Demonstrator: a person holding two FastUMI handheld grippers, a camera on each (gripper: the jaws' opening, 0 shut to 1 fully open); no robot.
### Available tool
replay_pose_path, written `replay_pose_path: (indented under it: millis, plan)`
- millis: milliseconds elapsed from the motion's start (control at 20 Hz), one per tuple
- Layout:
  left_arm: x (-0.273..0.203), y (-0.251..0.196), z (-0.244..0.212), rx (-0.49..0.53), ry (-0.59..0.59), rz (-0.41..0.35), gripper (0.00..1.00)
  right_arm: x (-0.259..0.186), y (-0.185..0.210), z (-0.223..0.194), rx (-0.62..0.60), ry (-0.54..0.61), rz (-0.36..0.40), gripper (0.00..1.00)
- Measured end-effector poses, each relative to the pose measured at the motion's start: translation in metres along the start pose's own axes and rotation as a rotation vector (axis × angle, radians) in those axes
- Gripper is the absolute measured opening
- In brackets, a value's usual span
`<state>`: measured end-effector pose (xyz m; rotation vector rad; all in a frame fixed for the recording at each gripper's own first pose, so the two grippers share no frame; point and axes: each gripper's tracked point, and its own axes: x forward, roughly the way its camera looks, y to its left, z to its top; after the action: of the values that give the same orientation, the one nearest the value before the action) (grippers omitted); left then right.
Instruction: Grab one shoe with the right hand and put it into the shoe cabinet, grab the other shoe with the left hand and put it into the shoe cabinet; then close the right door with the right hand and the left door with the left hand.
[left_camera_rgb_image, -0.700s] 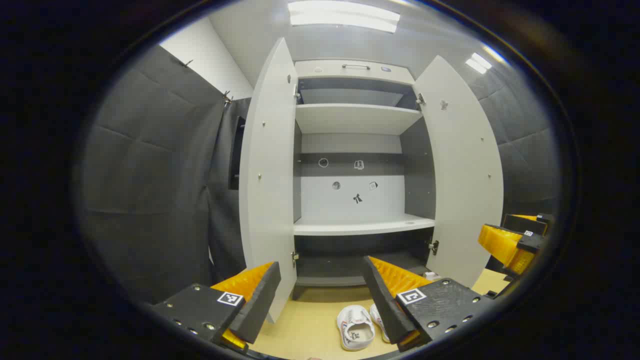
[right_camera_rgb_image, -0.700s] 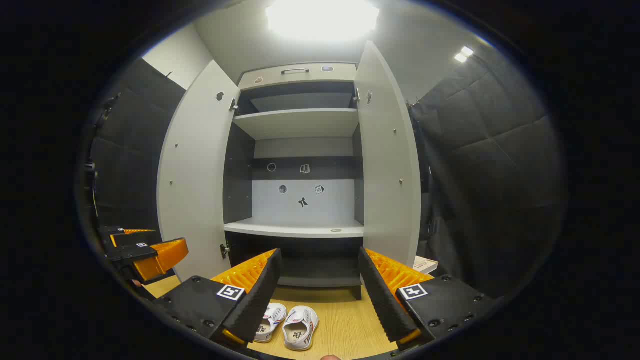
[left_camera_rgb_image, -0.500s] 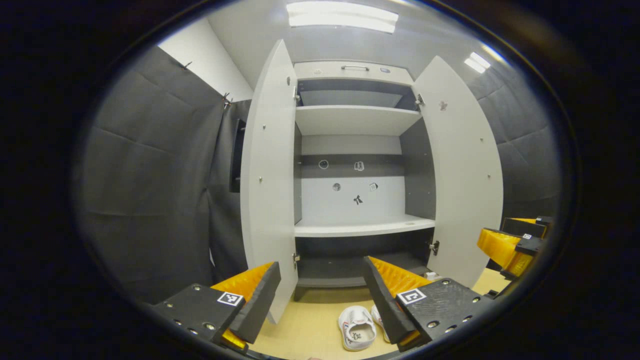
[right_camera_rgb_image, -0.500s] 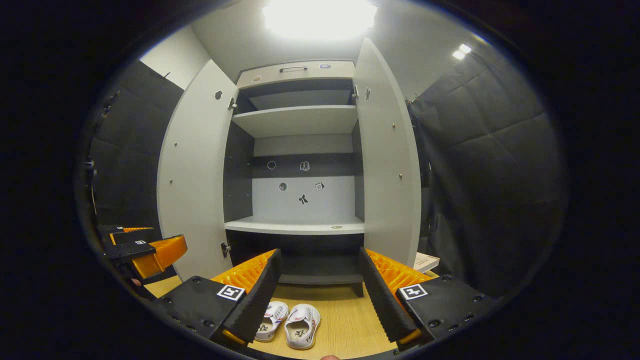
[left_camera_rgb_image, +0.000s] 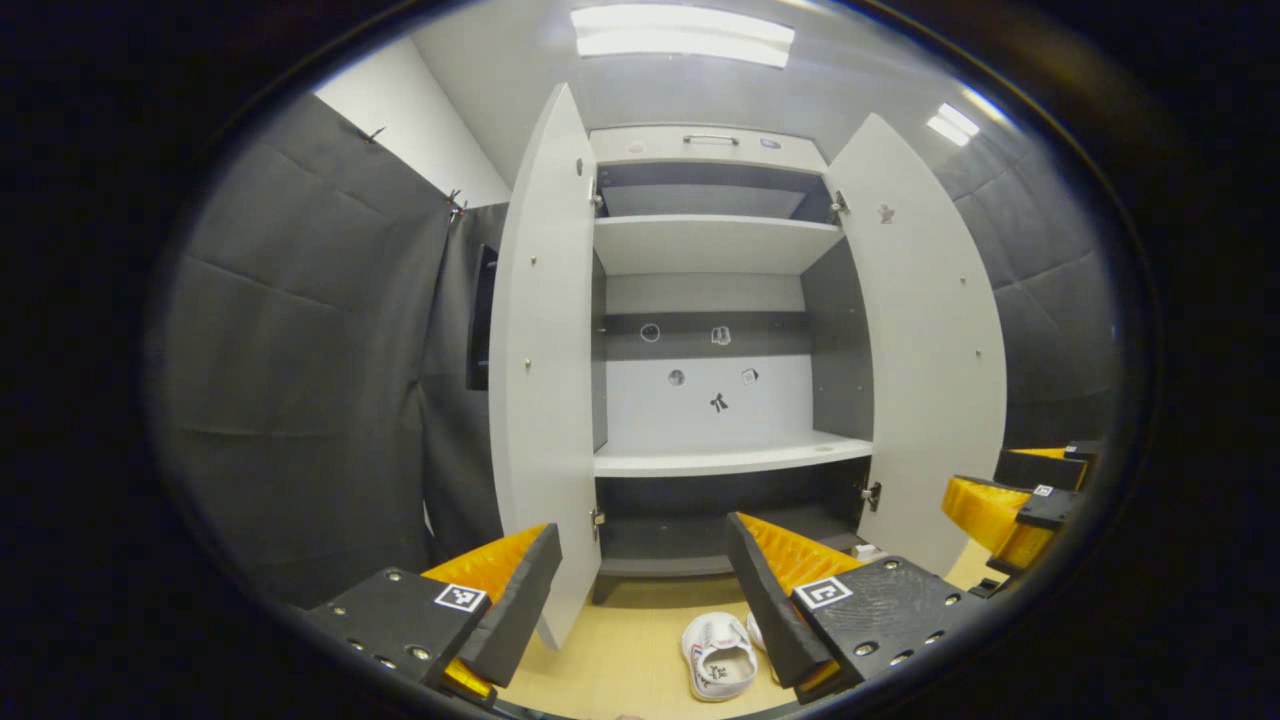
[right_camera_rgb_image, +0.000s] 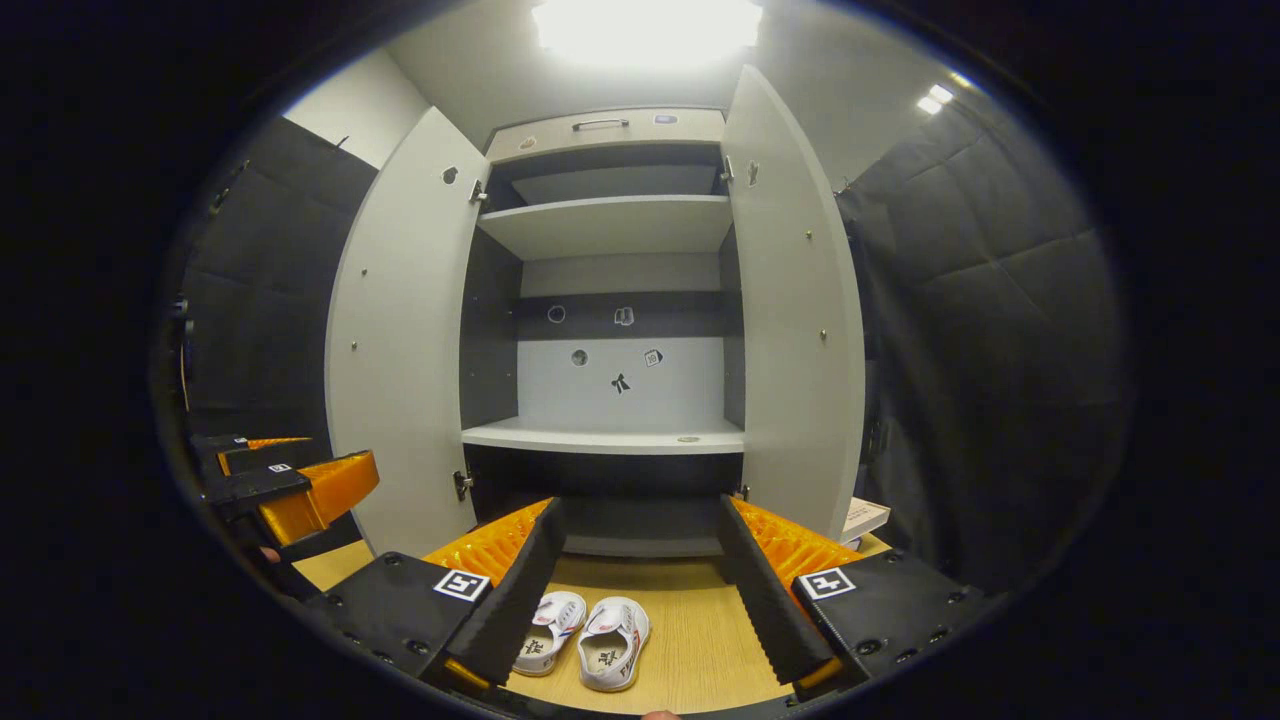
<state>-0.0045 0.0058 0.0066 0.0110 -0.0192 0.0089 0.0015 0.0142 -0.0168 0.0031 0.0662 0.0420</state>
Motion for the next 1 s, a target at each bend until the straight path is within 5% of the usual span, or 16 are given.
replay_pose_path:
  millis: [500, 1000]
  plan:
    - [0.001, 0.021, 0.004, 0.018, -0.026, 0.026, 0.95, 0.025, 0.032, -0.028, -0.017, 0.098, 0.083, 0.96]
    - [-0.003, 0.064, -0.007, 0.029, -0.002, 0.117, 0.95, 0.061, 0.076, -0.127, 0.001, 0.422, 0.203, 0.97]
